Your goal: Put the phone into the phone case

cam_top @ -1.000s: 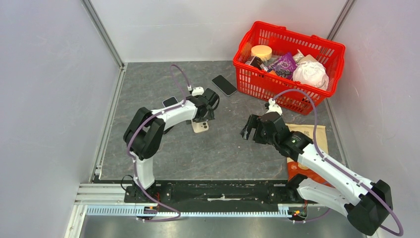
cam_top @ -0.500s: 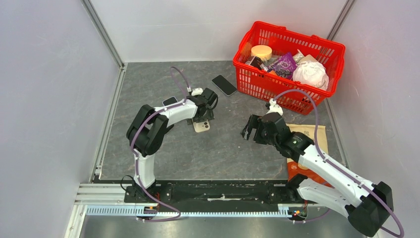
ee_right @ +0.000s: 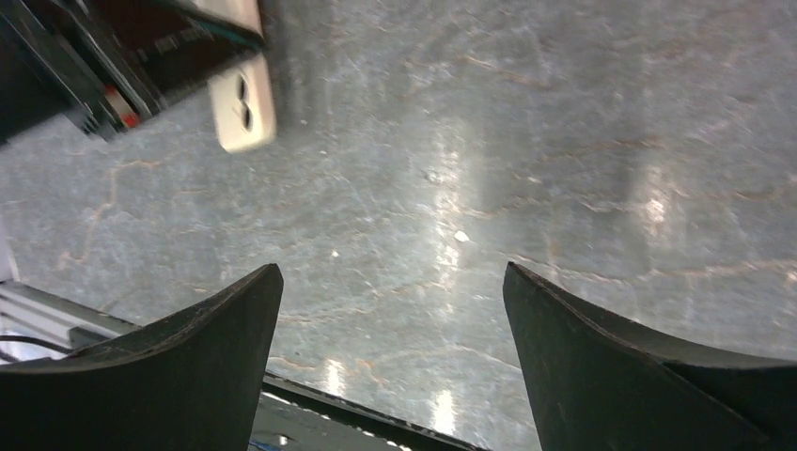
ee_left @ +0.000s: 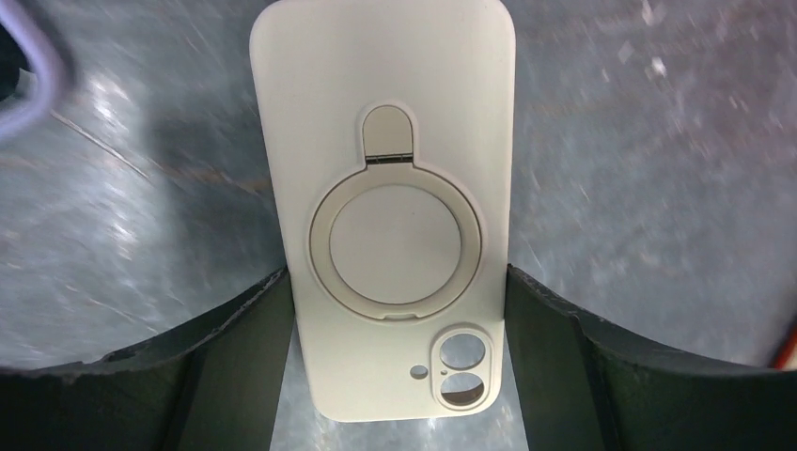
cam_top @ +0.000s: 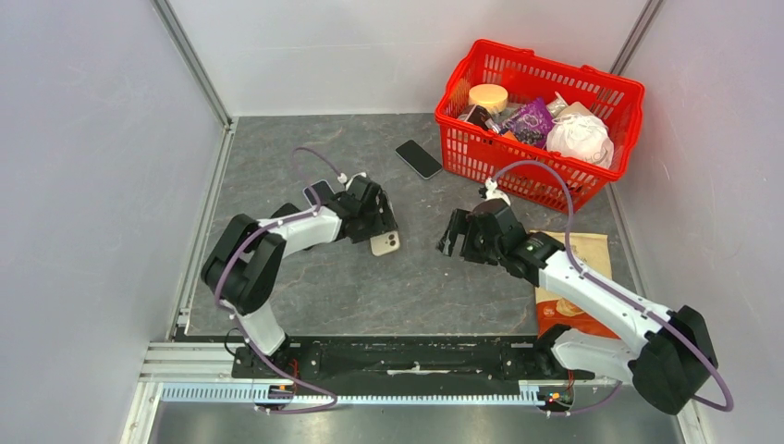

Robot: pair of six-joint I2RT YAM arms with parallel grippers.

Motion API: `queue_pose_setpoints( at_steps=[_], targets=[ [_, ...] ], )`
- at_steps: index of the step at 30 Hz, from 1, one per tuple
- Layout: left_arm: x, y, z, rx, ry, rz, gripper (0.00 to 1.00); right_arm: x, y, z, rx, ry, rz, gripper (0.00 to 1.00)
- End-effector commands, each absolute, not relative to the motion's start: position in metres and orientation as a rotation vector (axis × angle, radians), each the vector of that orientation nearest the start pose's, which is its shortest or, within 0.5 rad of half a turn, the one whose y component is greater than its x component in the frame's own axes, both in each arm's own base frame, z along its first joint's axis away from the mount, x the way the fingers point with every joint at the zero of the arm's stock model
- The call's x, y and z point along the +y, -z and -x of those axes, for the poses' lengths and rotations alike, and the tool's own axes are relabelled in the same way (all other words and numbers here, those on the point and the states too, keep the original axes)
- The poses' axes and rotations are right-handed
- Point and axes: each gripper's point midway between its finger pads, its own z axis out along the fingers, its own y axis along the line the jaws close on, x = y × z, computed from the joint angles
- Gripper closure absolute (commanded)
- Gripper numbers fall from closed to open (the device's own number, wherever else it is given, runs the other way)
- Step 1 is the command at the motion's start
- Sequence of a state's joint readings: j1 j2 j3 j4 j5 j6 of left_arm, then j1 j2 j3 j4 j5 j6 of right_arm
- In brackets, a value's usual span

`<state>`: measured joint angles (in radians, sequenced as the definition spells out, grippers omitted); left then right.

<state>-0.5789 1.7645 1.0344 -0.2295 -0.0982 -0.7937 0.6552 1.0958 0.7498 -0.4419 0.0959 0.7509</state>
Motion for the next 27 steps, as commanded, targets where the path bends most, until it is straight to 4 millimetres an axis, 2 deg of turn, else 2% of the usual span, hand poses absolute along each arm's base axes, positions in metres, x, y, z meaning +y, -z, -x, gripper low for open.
queue_pose_setpoints(
  at_steps=[1,6,12,17,22,27],
  targets=[
    [-0.271,-0.031,-0.284,2.656,0.753,0.243,0.48,0.227,-0.155,-0.261,2.34,-0.736,-0.167,0.06],
    [-0.28,-0.044,-0.254,2.631,0.928,0.179,0.48,0.241,-0.152,-0.274,2.352,-0.805,-0.201,0.08],
    [-0.287,-0.058,-0.233,2.579,1.052,0.084,0.48,0.264,-0.14,-0.289,2.38,-0.883,-0.21,0.13],
    [-0.294,-0.066,-0.227,2.548,1.125,0.033,0.48,0.286,-0.125,-0.295,2.415,-0.962,-0.209,0.2],
    [-0.3,-0.071,-0.225,2.533,1.151,0.01,0.48,0.3,-0.111,-0.296,2.451,-0.933,-0.184,0.24],
    [-0.304,-0.072,-0.225,2.53,1.171,0.004,0.48,0.308,-0.097,-0.294,2.484,-0.887,-0.191,0.33]
  ],
)
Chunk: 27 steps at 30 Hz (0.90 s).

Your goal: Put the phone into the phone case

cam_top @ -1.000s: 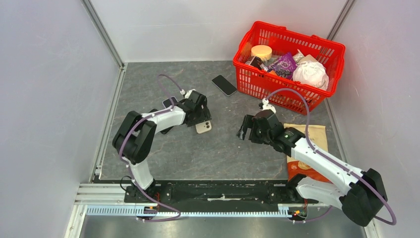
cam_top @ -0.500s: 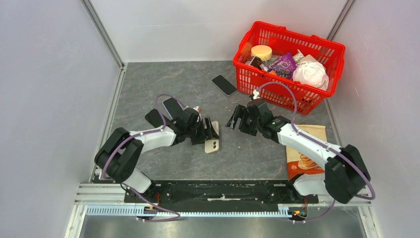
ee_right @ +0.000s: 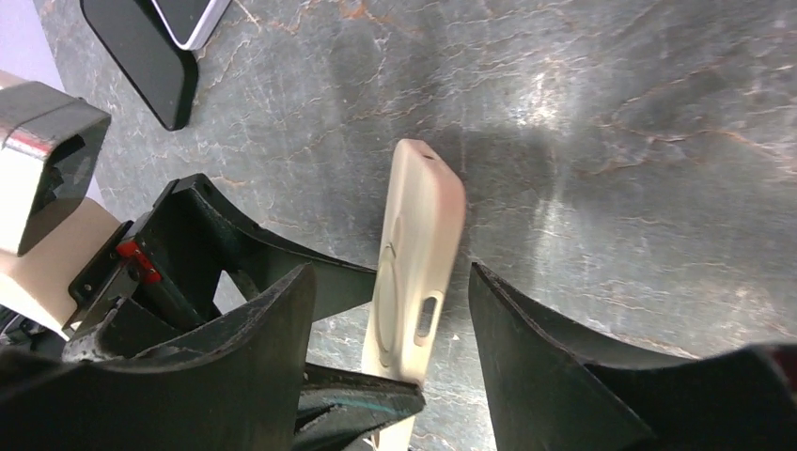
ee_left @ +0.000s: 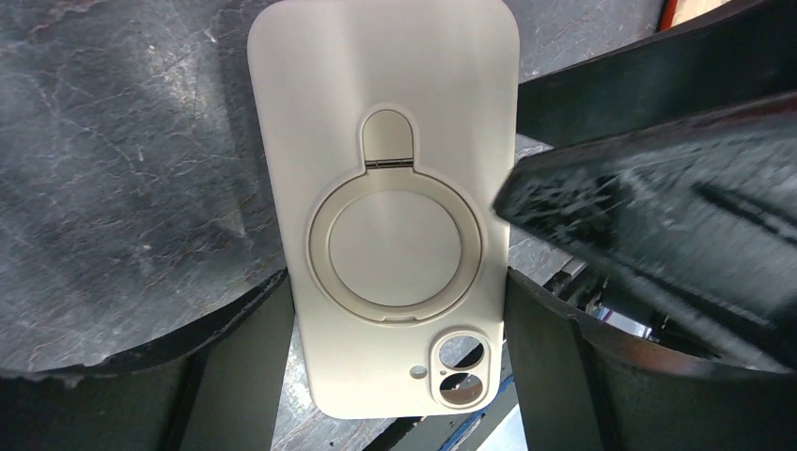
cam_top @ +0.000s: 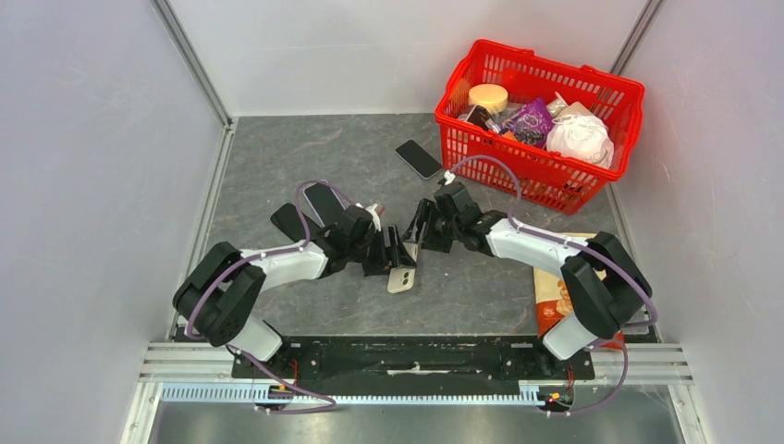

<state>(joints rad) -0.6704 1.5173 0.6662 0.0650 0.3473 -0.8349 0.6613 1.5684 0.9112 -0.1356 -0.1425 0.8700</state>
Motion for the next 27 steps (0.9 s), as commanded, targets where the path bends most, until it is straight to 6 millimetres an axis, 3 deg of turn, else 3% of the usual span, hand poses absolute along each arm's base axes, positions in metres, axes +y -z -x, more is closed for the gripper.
queue_pose_setpoints(
  at_steps=[1,5,9,13,16,24,27],
  targets=[
    [-0.305,-0.073,-0.225,2.528,1.175,0.003,0.48,0.309,-0.094,-0.293,2.491,-0.881,-0.196,0.36],
    [-0.306,-0.073,-0.226,2.525,1.174,0.003,0.48,0.31,-0.085,-0.292,2.509,-0.864,-0.214,0.46],
    [-0.307,-0.075,-0.225,2.523,1.181,0.004,0.47,0.307,-0.083,-0.294,2.514,-0.833,-0.238,0.65],
    [-0.307,-0.079,-0.221,2.514,1.193,-0.015,0.28,0.298,-0.088,-0.295,2.516,-0.767,-0.248,0.88],
    [-0.303,-0.089,-0.219,2.494,1.185,-0.031,0.19,0.287,-0.096,-0.292,2.521,-0.707,-0.237,0.98],
    [-0.295,-0.123,-0.215,2.44,1.168,-0.063,0.13,0.231,-0.134,-0.284,2.461,-0.431,-0.19,1.0],
    [-0.283,-0.131,-0.228,2.429,1.049,-0.003,0.13,0.211,-0.141,-0.278,2.461,-0.315,-0.174,1.0]
  ],
)
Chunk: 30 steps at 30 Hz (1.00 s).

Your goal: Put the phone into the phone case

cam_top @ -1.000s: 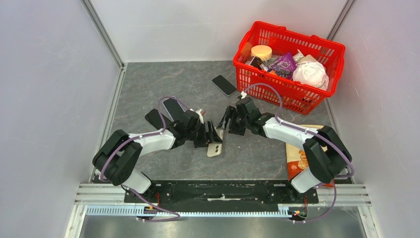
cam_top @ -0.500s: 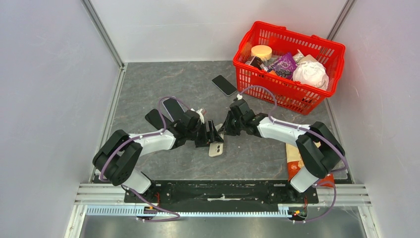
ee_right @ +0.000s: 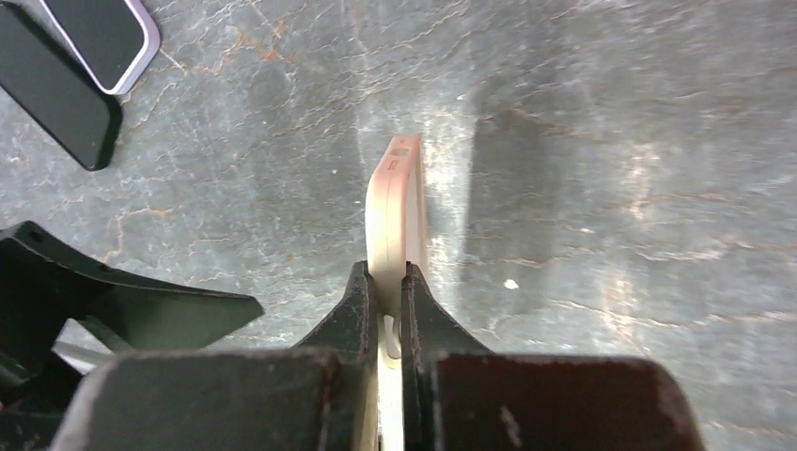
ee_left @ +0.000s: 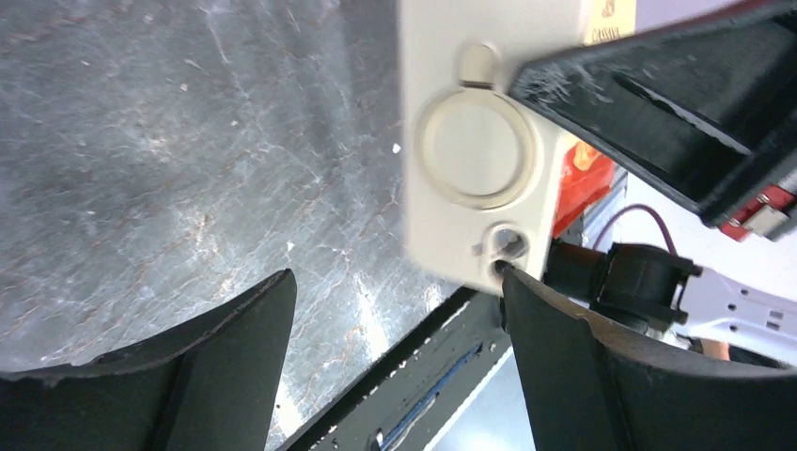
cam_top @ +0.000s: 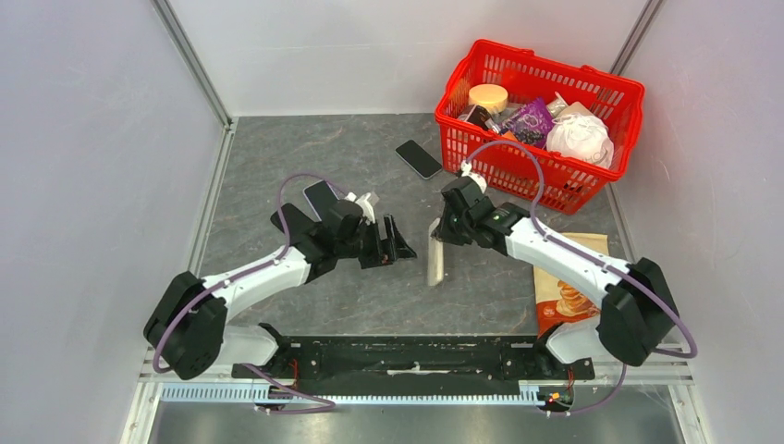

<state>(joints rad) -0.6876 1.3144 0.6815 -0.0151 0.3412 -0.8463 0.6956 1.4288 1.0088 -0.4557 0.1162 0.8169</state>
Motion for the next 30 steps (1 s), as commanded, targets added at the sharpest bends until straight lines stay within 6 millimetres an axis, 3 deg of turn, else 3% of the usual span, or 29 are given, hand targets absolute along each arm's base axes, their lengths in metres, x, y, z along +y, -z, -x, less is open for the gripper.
queue_pose_setpoints(
  at_steps=[1,4,8,12,15,18,20,22,25,27,30],
  targets=[
    [-0.274,-0.129,-0.234,2.443,0.968,0.04,0.14,0.205,-0.142,-0.277,2.459,-0.267,-0.167,1.0],
    [-0.251,-0.134,-0.259,2.441,0.785,0.192,0.15,0.187,-0.142,-0.274,2.431,-0.073,-0.144,1.0],
    [-0.236,-0.145,-0.28,2.416,0.776,0.341,0.15,0.174,-0.138,-0.27,2.406,0.172,-0.09,0.99],
    [-0.226,-0.151,-0.295,2.402,0.782,0.398,0.16,0.182,-0.122,-0.27,2.412,0.31,-0.035,0.98],
    [-0.223,-0.156,-0.303,2.381,0.778,0.436,0.17,0.197,-0.106,-0.274,2.446,0.322,-0.021,0.91],
    [-0.223,-0.158,-0.31,2.369,0.772,0.455,0.17,0.218,-0.093,-0.276,2.484,0.24,-0.007,0.75],
    [-0.224,-0.157,-0.316,2.365,0.762,0.472,0.17,0.232,-0.089,-0.277,2.5,0.149,-0.007,0.57],
    [-0.226,-0.156,-0.324,2.354,0.759,0.492,0.17,0.242,-0.089,-0.278,2.501,0.074,-0.009,0.34],
    [-0.231,-0.156,-0.342,2.32,0.773,0.523,0.17,0.249,-0.099,-0.276,2.481,-0.024,-0.013,0.14],
    [-0.238,-0.158,-0.353,2.303,0.807,0.546,0.17,0.25,-0.11,-0.273,2.457,-0.084,-0.019,0.08],
    [-0.25,-0.169,-0.379,2.235,0.871,0.561,0.18,0.242,-0.129,-0.27,2.416,-0.141,-0.054,0.07]
  ],
)
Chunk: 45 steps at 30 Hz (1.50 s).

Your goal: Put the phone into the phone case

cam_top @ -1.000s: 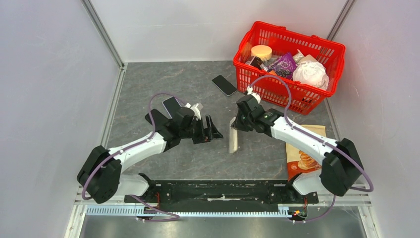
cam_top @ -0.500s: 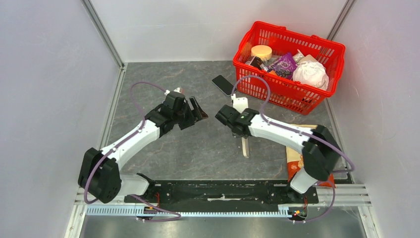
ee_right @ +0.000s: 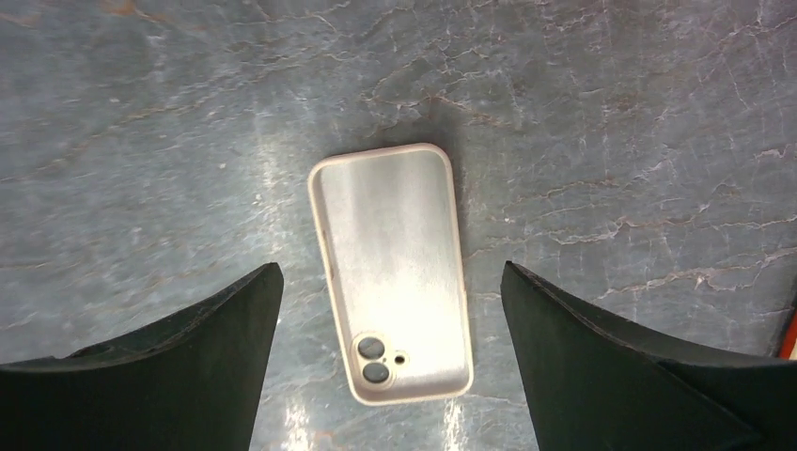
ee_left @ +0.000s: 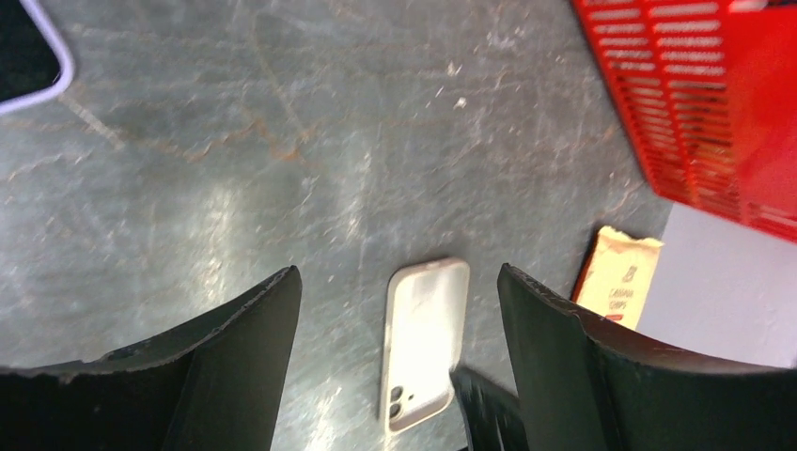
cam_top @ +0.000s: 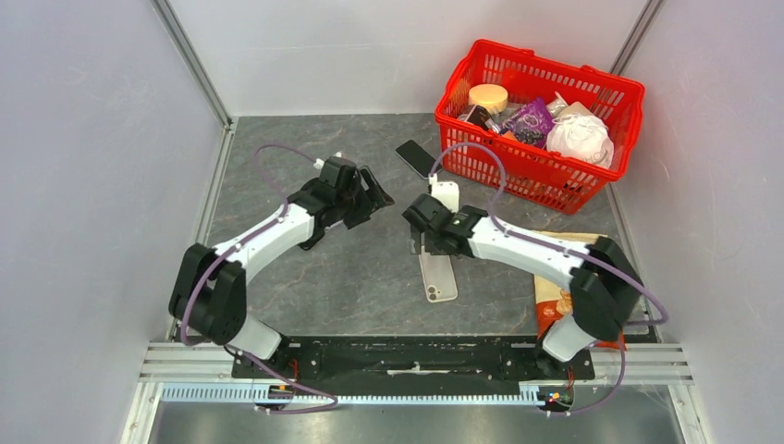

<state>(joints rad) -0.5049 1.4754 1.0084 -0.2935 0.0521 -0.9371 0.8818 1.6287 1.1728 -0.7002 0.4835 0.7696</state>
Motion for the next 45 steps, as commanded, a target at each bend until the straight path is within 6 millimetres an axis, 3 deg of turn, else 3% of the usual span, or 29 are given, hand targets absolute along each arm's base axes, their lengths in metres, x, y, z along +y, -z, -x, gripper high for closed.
queue_pose_setpoints(
  at_steps=[1,6,7,8,11,16,23,32,39,45],
  targets=[
    [-0.255,-0.17,-0.388,2.222,0.887,0.562,0.19,0.237,-0.135,-0.269,2.404,-0.154,-0.068,0.07],
    [-0.282,-0.181,-0.445,2.128,0.944,0.541,0.32,0.196,-0.177,-0.258,2.287,-0.228,-0.175,0.11],
    [-0.286,-0.172,-0.453,2.14,0.941,0.544,0.37,0.188,-0.181,-0.253,2.274,-0.228,-0.188,0.13],
    [-0.291,-0.18,-0.467,2.102,0.966,0.537,0.4,0.179,-0.188,-0.25,2.253,-0.234,-0.205,0.16],
    [-0.308,-0.172,-0.499,2.077,1.008,0.529,0.51,0.161,-0.2,-0.238,2.218,-0.253,-0.232,0.19],
    [-0.337,-0.162,-0.549,2.024,1.067,0.464,0.61,0.145,-0.213,-0.224,2.187,-0.286,-0.239,0.22],
    [-0.368,-0.133,-0.598,1.971,1.14,0.465,0.67,0.131,-0.222,-0.216,2.158,-0.273,-0.234,0.24],
    [-0.398,-0.103,-0.628,1.915,1.167,0.573,0.74,0.124,-0.218,-0.216,2.151,-0.238,-0.239,0.24],
    [-0.393,-0.07,-0.636,1.872,1.078,0.835,0.96,0.126,-0.214,-0.216,2.163,-0.232,-0.235,0.24],
    [-0.388,-0.054,-0.631,1.886,0.96,0.992,0.98,0.123,-0.215,-0.214,2.154,-0.243,-0.243,0.25]
  ],
)
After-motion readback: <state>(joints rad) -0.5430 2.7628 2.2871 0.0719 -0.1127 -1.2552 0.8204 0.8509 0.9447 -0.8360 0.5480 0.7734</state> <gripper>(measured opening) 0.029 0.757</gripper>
